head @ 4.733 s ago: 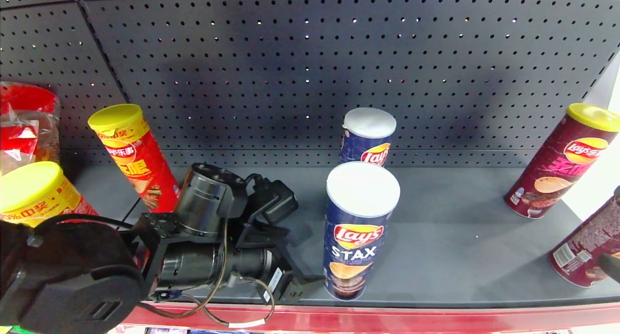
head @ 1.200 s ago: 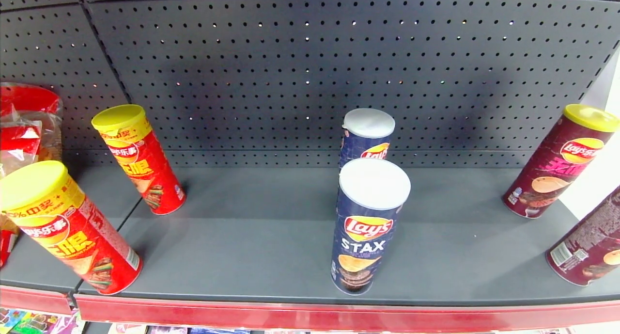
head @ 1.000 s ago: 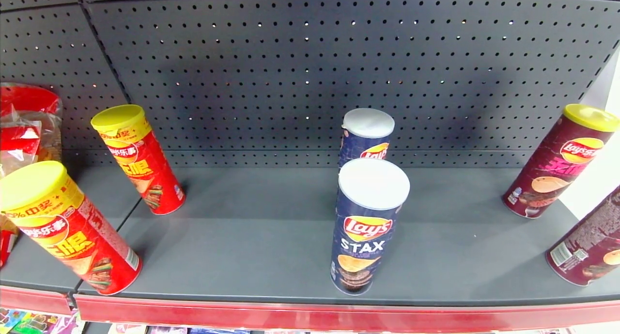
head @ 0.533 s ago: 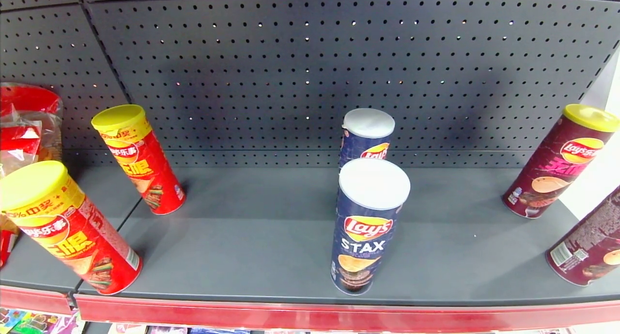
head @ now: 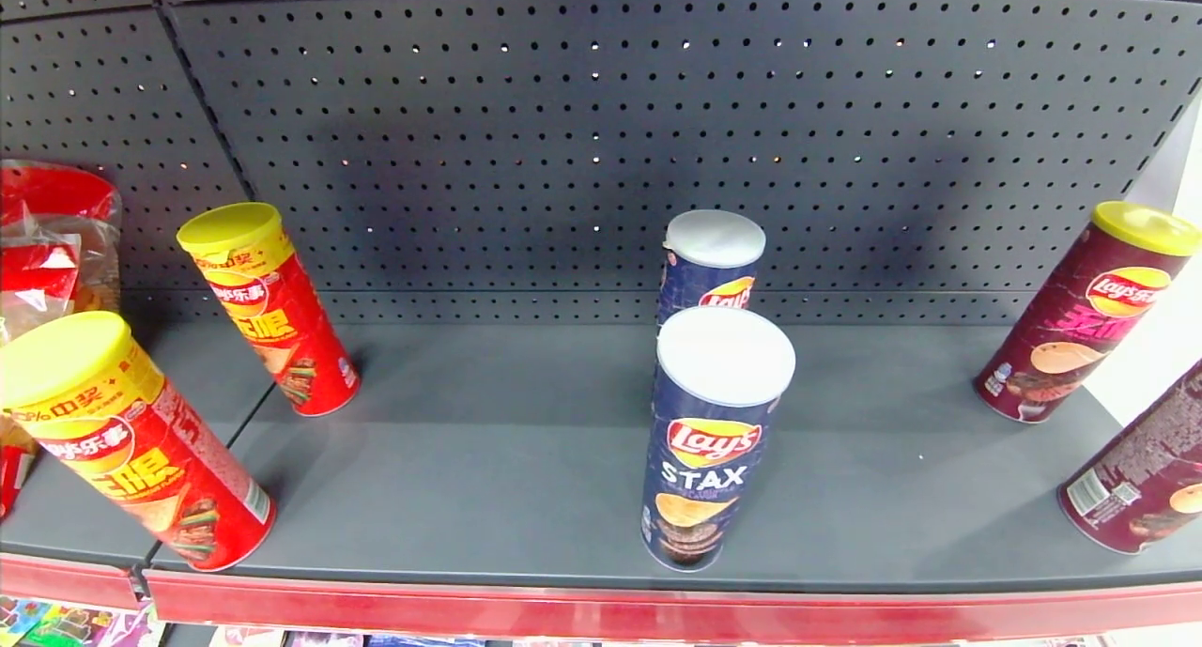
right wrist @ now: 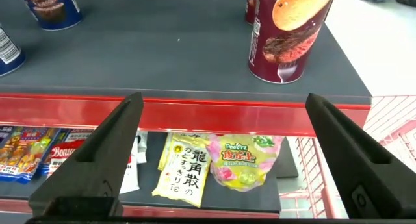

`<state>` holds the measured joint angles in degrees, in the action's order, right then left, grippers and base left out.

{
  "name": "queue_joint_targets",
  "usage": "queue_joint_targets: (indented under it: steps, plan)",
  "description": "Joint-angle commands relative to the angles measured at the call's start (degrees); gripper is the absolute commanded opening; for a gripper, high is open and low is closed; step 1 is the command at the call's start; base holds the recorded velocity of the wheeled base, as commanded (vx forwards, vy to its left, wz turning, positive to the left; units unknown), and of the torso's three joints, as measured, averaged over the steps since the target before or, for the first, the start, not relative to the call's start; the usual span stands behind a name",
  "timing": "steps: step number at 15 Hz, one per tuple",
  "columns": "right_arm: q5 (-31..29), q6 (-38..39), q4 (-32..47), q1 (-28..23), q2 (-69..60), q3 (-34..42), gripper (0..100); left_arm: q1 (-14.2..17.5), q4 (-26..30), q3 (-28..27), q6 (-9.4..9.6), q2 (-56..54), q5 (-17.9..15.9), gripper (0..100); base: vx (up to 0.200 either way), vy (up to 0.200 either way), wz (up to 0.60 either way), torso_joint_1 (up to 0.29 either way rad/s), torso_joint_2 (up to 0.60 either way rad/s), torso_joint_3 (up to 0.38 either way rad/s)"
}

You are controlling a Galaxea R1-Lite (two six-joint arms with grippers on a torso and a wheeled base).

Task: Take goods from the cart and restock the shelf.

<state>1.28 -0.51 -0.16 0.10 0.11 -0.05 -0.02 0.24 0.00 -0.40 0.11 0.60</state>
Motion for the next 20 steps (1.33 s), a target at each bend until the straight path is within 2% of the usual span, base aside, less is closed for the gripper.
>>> queue_joint_targets:
  steps: [1,5,10,14,20]
  plan:
    - [0.0,0.0,0.0,0.0,0.0,0.0,100,0.0,0.0,0.0,-0.04,0.0,0.0,100,-0.200,0.000,0.00,-0.002,0.00,0.002]
    - [0.0,0.1,0.0,0.0,0.0,0.0,100,0.0,0.0,0.0,-0.04,0.0,0.0,100,-0.200,0.000,0.00,0.006,0.01,0.002]
    - [0.0,0.0,0.0,0.0,0.0,0.0,100,-0.1,0.0,0.0,-0.04,0.0,0.0,100,0.000,0.000,0.00,0.000,0.00,0.000]
    - [0.0,0.0,0.0,0.0,0.0,0.0,100,0.0,0.0,0.0,0.05,0.0,0.0,100,0.000,-0.200,0.00,0.005,0.00,0.001]
    - [0.0,-0.1,0.0,0.0,0.1,0.0,100,0.0,0.0,0.0,-0.04,0.0,0.0,100,0.000,0.000,0.00,0.000,0.00,0.000]
